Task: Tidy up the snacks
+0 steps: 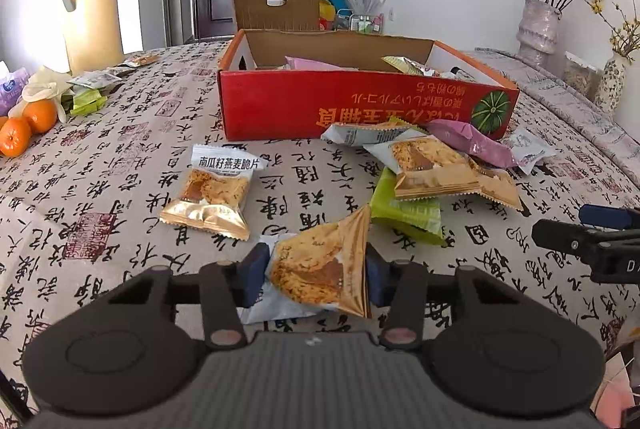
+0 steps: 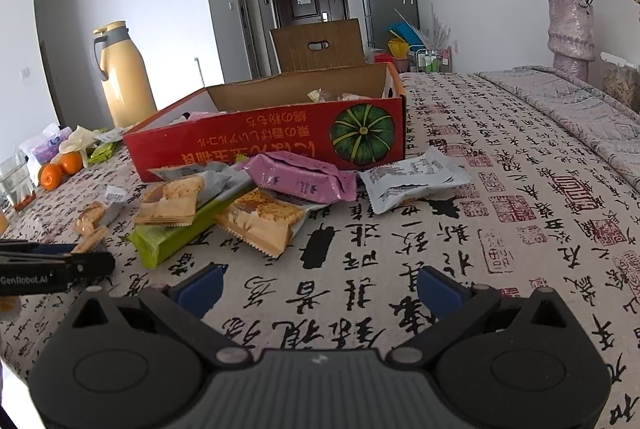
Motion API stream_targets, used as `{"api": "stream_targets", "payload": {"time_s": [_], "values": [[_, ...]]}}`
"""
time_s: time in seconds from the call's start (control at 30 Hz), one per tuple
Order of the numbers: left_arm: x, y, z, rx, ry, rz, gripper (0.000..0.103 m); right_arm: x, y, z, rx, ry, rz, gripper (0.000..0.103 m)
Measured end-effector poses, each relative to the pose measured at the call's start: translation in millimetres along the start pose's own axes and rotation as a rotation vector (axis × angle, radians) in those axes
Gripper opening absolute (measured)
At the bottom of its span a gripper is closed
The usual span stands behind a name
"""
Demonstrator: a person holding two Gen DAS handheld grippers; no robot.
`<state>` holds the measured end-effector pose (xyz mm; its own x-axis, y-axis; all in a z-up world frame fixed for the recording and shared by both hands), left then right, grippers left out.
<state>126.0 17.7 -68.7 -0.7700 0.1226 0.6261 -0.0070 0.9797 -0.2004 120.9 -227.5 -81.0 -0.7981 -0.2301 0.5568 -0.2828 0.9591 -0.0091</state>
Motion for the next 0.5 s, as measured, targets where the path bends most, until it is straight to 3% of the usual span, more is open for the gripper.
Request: {"api": "stream_targets", "payload": {"time_s": [0.5], "values": [[17.1, -8.7, -33.2, 0.046, -0.105, 0.047, 0.048, -18.7, 3.9, -34.1, -0.011, -0.036, 0.002, 0.103]]}}
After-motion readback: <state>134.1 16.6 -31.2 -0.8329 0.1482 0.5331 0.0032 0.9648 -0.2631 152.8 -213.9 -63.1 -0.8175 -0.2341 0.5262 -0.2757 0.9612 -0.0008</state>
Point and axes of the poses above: each gripper's, at about its wrist camera, not at the fingertips, and x roughly against the way its jaws point, y to its left, z to its underside, the point moved 3 cm from there along -x, roughly the way its jaws point, and after that the axes turned 12 degrees about x, right-handed, at the moved point
